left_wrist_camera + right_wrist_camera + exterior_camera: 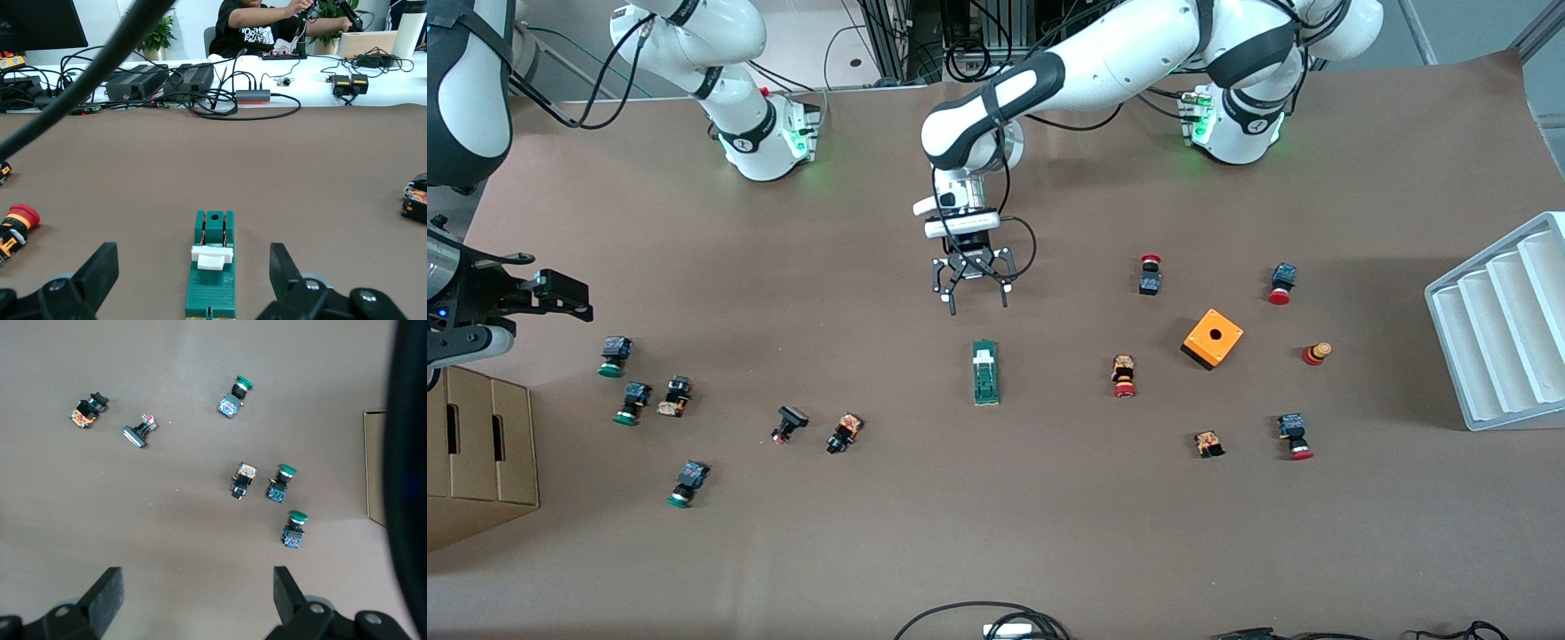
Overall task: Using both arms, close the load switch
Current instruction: 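Lower the open left gripper down onto the green switch body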
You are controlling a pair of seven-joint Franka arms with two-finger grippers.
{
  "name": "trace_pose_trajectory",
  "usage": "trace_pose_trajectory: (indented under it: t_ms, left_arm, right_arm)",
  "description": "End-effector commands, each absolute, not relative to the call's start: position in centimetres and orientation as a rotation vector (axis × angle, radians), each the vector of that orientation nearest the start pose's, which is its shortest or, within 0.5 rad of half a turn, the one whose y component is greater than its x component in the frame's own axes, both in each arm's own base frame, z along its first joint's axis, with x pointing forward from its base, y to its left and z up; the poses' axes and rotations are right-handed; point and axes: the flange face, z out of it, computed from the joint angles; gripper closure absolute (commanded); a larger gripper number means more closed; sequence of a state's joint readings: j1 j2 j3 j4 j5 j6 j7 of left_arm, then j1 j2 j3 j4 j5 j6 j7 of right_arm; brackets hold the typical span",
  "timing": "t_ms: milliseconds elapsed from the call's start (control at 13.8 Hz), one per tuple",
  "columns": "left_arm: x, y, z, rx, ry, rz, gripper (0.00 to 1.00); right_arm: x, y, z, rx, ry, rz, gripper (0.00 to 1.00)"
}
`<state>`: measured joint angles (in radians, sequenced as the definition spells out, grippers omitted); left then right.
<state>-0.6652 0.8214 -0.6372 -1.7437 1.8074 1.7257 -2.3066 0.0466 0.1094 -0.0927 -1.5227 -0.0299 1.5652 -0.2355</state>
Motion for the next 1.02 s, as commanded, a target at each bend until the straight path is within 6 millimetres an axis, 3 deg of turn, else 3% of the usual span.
trace_pose_trajectory:
  t_ms: [0, 581, 944]
  left_arm:
    - [30.5, -59.2, 17.2, -2.568, -0.173, -1.765, 0.00]
    - [31.1, -58.4, 13.4, -2.574, -0.211, -1.844, 0.00]
    - [30.9, -57.8, 10.8, -2.577, -0.198, -1.803, 0.00]
  right_arm:
    - [58.8, -2.7, 58.4, -3.177, -0.315, 0.122, 0.00]
    - [58.9, -2.6, 58.3, -3.174, -0.315, 0.124, 0.00]
    - [59.0, -2.5, 58.1, -3.171, -0.307, 0.130, 0.00]
